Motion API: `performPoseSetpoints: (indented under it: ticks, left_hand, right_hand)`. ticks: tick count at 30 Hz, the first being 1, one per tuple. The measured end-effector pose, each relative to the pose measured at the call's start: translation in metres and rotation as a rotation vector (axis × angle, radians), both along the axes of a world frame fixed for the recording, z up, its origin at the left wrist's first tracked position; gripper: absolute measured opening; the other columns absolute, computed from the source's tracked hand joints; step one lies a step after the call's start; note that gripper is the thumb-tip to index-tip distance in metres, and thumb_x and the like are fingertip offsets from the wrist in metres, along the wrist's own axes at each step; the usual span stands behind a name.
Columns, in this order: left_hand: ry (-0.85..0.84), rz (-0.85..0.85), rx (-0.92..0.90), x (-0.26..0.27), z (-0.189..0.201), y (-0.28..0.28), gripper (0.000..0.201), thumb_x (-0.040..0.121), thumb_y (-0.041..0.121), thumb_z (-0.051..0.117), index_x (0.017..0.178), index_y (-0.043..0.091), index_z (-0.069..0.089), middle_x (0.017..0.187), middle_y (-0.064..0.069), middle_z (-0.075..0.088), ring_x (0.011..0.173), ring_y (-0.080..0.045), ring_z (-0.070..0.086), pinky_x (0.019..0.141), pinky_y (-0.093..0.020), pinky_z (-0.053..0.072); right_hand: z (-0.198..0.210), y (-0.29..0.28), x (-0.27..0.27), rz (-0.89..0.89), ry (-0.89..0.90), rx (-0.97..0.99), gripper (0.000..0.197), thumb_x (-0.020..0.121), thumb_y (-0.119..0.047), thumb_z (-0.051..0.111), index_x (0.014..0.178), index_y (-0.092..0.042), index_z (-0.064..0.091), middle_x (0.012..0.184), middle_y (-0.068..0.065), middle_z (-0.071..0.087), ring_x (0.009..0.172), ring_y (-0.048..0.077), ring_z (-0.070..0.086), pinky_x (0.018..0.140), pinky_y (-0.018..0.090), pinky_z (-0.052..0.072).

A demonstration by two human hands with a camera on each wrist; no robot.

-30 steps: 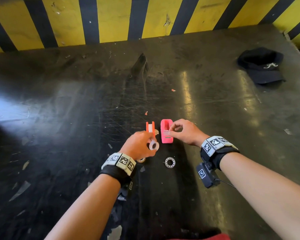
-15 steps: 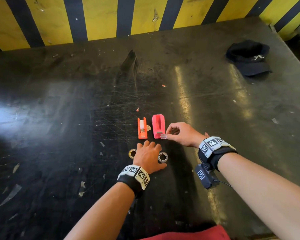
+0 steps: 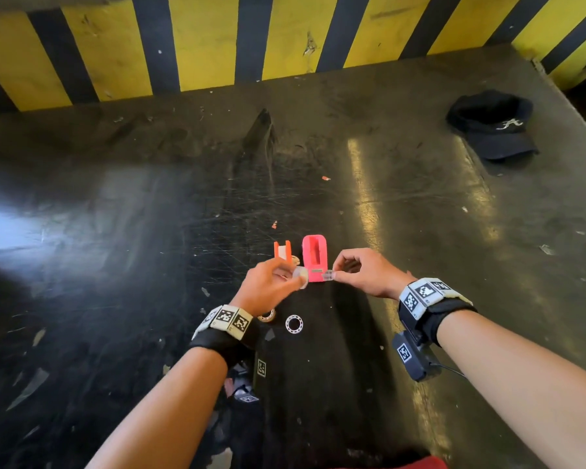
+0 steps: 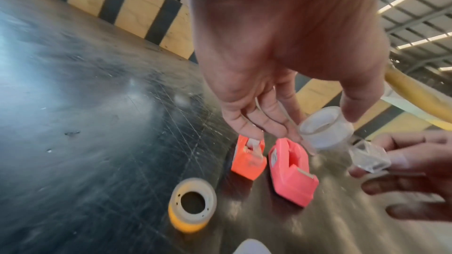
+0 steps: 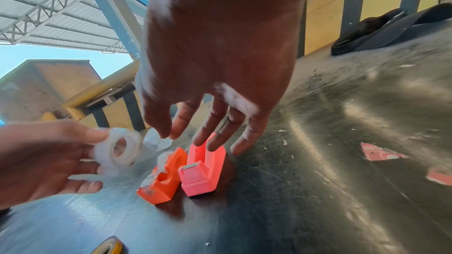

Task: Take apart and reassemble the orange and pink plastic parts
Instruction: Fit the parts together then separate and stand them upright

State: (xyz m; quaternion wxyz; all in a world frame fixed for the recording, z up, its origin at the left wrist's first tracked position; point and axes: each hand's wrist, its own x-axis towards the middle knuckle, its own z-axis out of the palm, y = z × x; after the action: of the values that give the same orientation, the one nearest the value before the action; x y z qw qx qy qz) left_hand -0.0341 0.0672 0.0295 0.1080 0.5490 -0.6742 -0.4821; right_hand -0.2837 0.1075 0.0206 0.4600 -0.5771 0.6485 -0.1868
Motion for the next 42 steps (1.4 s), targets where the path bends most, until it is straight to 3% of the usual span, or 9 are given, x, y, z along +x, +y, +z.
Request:
performPoseSetpoints:
  ticks: [4,8,15,21,26,31,34,38,42]
  left_hand:
    - [0.098,0.043,0.07,0.009,0.006,-0.012,0.028,0.095,0.04,0.068,0.118,0.024,0.07,0.1,0.004,0.075,0.096,-0.012,0.073,0.084,-0.03,0.054]
    - [0.106,0.02,0.105,0.011,0.011,-0.015,0.029,0.097,0.043,0.065,0.116,0.024,0.074,0.111,0.0,0.076,0.105,-0.015,0.072,0.092,-0.034,0.056]
    - [0.206,0.051,0.153,0.009,0.02,-0.013,0.018,0.099,0.036,0.064,0.11,0.026,0.074,0.109,-0.004,0.078,0.098,-0.013,0.076,0.085,-0.026,0.058]
    - [0.279,0.053,0.196,0.009,0.022,-0.01,0.021,0.098,0.029,0.067,0.115,0.019,0.075,0.111,-0.006,0.079,0.101,-0.016,0.078,0.09,-0.032,0.063]
    - [0.315,0.061,0.194,0.008,0.026,-0.009,0.019,0.098,0.026,0.067,0.115,0.021,0.073,0.108,-0.005,0.079,0.099,-0.018,0.079,0.082,-0.028,0.064]
    - [0.293,0.048,0.221,0.008,0.024,-0.011,0.019,0.092,0.019,0.076,0.111,0.023,0.075,0.111,-0.004,0.078,0.103,-0.019,0.077,0.087,-0.03,0.064]
    - [0.294,0.045,0.213,0.007,0.024,-0.013,0.015,0.092,0.018,0.075,0.103,0.029,0.074,0.106,0.001,0.077,0.099,-0.013,0.078,0.085,-0.028,0.064]
    - [0.294,0.052,0.224,0.005,0.02,-0.023,0.018,0.092,0.012,0.074,0.105,0.023,0.076,0.113,-0.009,0.078,0.103,-0.021,0.077,0.09,-0.037,0.064]
    - [0.242,0.026,0.173,0.004,0.016,-0.04,0.023,0.088,0.015,0.078,0.109,0.023,0.077,0.111,-0.001,0.079,0.107,-0.015,0.075,0.098,-0.041,0.06]
  right_hand:
    - [0.008,-0.005,0.016,0.035,-0.013,-0.085,0.007,0.089,-0.025,0.08,0.085,-0.028,0.074,0.092,-0.009,0.075,0.092,0.013,0.07,0.088,0.034,0.056]
    - [0.018,-0.012,0.027,0.065,-0.008,-0.133,0.007,0.09,-0.026,0.079,0.088,-0.029,0.073,0.099,-0.006,0.072,0.091,0.01,0.067,0.082,0.025,0.051]
    - [0.026,-0.016,0.036,0.078,-0.022,-0.113,0.011,0.091,-0.024,0.078,0.088,-0.031,0.071,0.104,0.0,0.073,0.095,0.015,0.069,0.083,0.027,0.052]
    - [0.032,-0.011,0.044,0.068,-0.077,-0.062,0.011,0.093,-0.026,0.079,0.089,-0.032,0.07,0.094,-0.007,0.067,0.081,0.006,0.062,0.075,0.023,0.047]
    - [0.037,-0.01,0.047,0.049,-0.07,-0.038,0.006,0.096,-0.023,0.076,0.094,-0.025,0.07,0.089,-0.009,0.064,0.078,0.004,0.059,0.068,0.018,0.043]
    - [0.038,-0.011,0.045,0.045,-0.061,0.0,0.004,0.095,-0.024,0.076,0.096,-0.025,0.071,0.089,-0.01,0.063,0.078,0.003,0.058,0.069,0.02,0.044]
    - [0.033,-0.013,0.042,0.008,-0.051,-0.004,0.004,0.094,-0.02,0.072,0.095,-0.023,0.074,0.1,-0.005,0.069,0.091,0.01,0.063,0.08,0.028,0.048]
    - [0.016,-0.024,0.031,-0.05,0.024,0.007,0.02,0.089,-0.011,0.07,0.105,-0.024,0.068,0.111,0.0,0.071,0.106,0.022,0.067,0.087,0.031,0.055]
    - [-0.004,-0.035,0.024,0.119,0.274,0.078,0.095,0.072,-0.032,0.091,0.152,-0.032,0.039,0.152,0.001,0.045,0.134,0.027,0.053,0.109,0.046,0.05]
